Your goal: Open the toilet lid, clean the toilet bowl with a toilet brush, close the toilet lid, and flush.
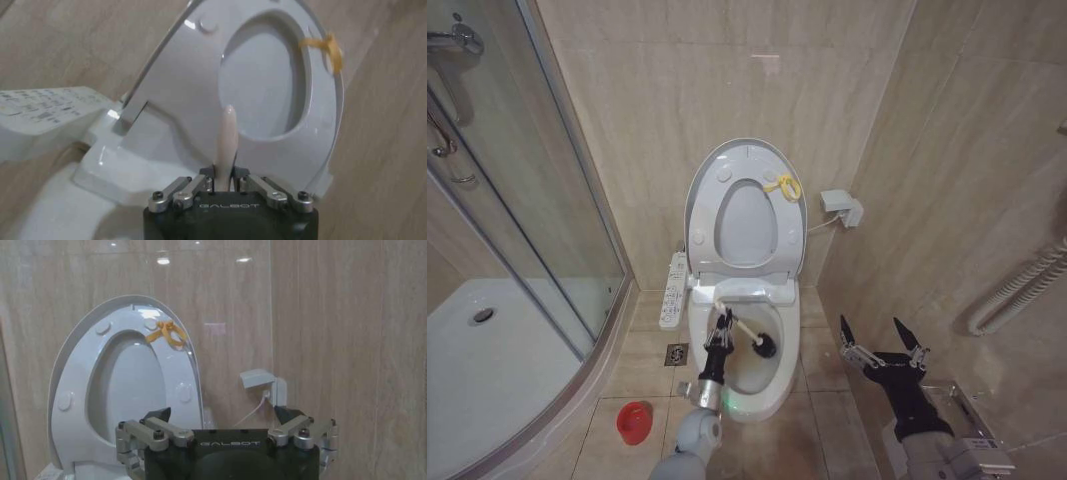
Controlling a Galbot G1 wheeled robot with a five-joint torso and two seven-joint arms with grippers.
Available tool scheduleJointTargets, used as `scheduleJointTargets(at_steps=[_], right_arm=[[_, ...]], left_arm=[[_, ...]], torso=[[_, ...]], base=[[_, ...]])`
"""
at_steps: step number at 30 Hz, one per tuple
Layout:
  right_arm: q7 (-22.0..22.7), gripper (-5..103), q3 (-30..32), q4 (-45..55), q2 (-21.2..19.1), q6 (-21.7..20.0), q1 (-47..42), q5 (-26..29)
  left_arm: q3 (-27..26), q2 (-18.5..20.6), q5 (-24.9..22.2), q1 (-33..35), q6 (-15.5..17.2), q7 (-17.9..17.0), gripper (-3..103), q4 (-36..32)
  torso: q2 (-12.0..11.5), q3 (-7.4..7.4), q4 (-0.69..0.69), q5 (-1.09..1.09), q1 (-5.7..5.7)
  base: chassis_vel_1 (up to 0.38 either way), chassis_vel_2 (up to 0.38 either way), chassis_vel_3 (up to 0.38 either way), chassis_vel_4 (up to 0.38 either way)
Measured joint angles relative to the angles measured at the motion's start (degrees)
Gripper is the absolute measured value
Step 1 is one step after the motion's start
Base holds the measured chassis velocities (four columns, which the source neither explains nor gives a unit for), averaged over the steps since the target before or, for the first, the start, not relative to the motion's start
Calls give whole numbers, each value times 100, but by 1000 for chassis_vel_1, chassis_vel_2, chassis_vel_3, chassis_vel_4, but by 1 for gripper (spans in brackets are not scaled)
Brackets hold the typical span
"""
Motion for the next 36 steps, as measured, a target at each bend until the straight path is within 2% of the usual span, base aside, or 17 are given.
scheduleJointTargets(at_steps=[2, 5, 8, 10, 14, 15, 17, 18, 19, 21, 26, 28, 31, 36], right_arm=[[0, 100, 0, 0, 0, 0, 0, 0], [0, 100, 0, 0, 0, 0, 0, 0], [0, 100, 0, 0, 0, 0, 0, 0], [0, 100, 0, 0, 0, 0, 0, 0], [0, 100, 0, 0, 0, 0, 0, 0], [-1, 100, 0, 0, 0, 0, 0, 0], [-1, 100, 0, 0, 0, 0, 0, 0], [-1, 100, 0, 0, 0, 0, 0, 0], [0, 100, 0, 0, 0, 0, 0, 0], [0, 100, 0, 0, 0, 0, 0, 0], [0, 100, 0, 0, 0, 0, 0, 0], [0, 100, 0, 0, 0, 0, 0, 0], [0, 100, 0, 0, 0, 0, 0, 0], [-1, 100, 0, 0, 0, 0, 0, 0]], left_arm=[[-12, 6, 61, -7, -12, 0, 18, 18], [96, 26, -191, -41, 4, 0, 18, -146], [364, 23, -989, -25, 239, -74, 18, -651], [398, 6, -1022, -16, 275, -94, 18, -684], [360, -12, -656, 6, 247, -93, 18, -452], [311, -15, -450, 10, 213, -93, 18, -331], [96, -47, 266, -35, 10, -58, 18, 53], [96, -47, 266, -35, 10, -58, 18, 53], [-44, -62, 645, -82, -120, -35, 18, 244], [-56, -60, 665, -102, -160, -25, 18, 258], [247, -73, -392, -197, -39, 12, 18, -230], [257, -82, -420, -213, -25, 30, 18, -221], [196, -97, -142, -265, -46, 87, 18, -4], [-256, -114, 1180, -335, -319, 106, 18, 591]], torso=[[0, 0, 0, 0, 0], [0, 0, 0, 0, 0], [0, 0, -3, 1, 0], [0, 0, -1, 1, 0], [0, 0, 0, 1, 0], [0, 0, 0, 0, 0], [0, 0, -1, -1, 0], [0, 0, -1, -1, 0], [0, 0, -1, 0, 0], [0, 0, -1, 0, 0], [0, 0, -3, 0, 0], [0, 0, -3, 0, 0], [0, 0, -2, 0, 0], [0, 0, 0, -1, 0]], base=[[0, 0, 0, 0], [0, 0, 0, 0], [0, 0, 0, 0], [0, 0, 0, 0], [0, 0, 0, 0], [0, 0, 0, 0], [0, 0, 0, 0], [0, 0, 0, 0], [0, 0, 0, 0], [0, 0, 0, 0], [0, 0, 0, 0], [0, 0, 0, 0], [0, 0, 0, 0], [0, 0, 0, 0]])
